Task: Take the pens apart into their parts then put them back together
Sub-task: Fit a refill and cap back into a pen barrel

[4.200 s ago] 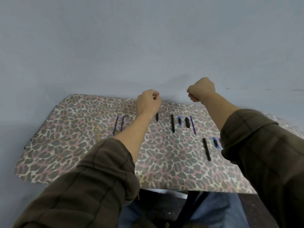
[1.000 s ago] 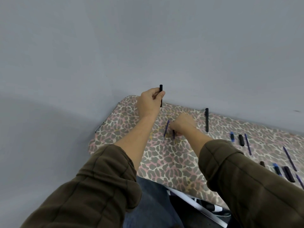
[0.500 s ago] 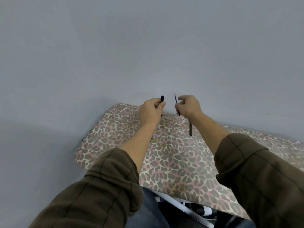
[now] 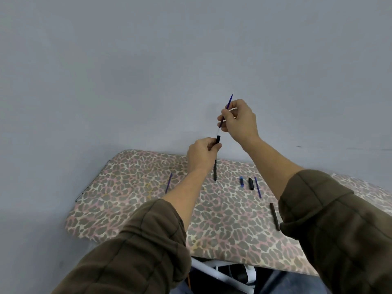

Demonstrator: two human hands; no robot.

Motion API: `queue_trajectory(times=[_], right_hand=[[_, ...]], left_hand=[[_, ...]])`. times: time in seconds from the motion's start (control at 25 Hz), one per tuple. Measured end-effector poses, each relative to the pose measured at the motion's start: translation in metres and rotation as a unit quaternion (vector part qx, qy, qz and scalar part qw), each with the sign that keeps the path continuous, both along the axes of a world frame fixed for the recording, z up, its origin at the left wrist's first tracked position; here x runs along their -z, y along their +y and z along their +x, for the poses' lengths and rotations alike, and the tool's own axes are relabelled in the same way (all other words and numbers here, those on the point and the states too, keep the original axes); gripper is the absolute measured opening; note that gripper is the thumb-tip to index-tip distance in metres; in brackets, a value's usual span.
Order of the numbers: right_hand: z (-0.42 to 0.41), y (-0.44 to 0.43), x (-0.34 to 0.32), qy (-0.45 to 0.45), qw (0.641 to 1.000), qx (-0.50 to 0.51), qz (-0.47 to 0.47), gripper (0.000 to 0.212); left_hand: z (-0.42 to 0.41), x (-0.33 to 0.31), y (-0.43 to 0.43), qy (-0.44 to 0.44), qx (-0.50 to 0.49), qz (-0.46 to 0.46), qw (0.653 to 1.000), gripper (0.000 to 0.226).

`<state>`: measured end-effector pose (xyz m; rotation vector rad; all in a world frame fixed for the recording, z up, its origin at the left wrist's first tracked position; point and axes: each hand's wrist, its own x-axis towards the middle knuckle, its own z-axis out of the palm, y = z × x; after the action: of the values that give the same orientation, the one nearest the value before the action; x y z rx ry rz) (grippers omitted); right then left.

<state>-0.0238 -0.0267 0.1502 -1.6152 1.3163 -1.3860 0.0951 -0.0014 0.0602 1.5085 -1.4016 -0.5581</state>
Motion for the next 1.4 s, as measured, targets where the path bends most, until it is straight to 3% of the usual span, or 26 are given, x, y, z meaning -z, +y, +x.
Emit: queue_trajectory(times=[0.4,0.68,0.84,1.08,1.2,1.28,1.4], right_hand=[[-0.016,-0.001,0.006,0.005,1.000,0.012,-0.005,0.003],[-0.016,0.000,0.025,0.113,0.993,-0.013,0.033,0.012],[-0.018,-0.003,0.028,0.053,0.997,-0.016,0.049,0.013],[-0.023,-0.008,0.040,0.067,0.995,-0.035,0.064,0.022],[-0.038,-0.014,0.049,0.025,0.996,0.032,0.077,0.034],[-0.052,-0.023,0.065,0.121,0.981,0.095,0.120,0.025],[-0.064,-0.028,0.096,0.333,0.917,0.083,0.205,0.018]], left_hand=[[-0.011,-0.004,0.002,0.001,-0.002,-0.014,1.000,0.013],[-0.013,-0.008,0.000,0.002,0.008,-0.014,1.000,0.015],[-0.012,-0.004,-0.001,0.003,0.003,-0.016,1.000,0.015],[-0.014,0.006,-0.007,0.010,0.007,-0.007,1.000,0.012],[-0.013,0.016,-0.013,0.015,0.006,-0.015,1.000,0.014],[-0.012,0.021,-0.014,0.018,0.001,-0.020,1.000,0.016],[-0.012,0.026,-0.020,0.032,0.005,-0.023,0.999,0.027]])
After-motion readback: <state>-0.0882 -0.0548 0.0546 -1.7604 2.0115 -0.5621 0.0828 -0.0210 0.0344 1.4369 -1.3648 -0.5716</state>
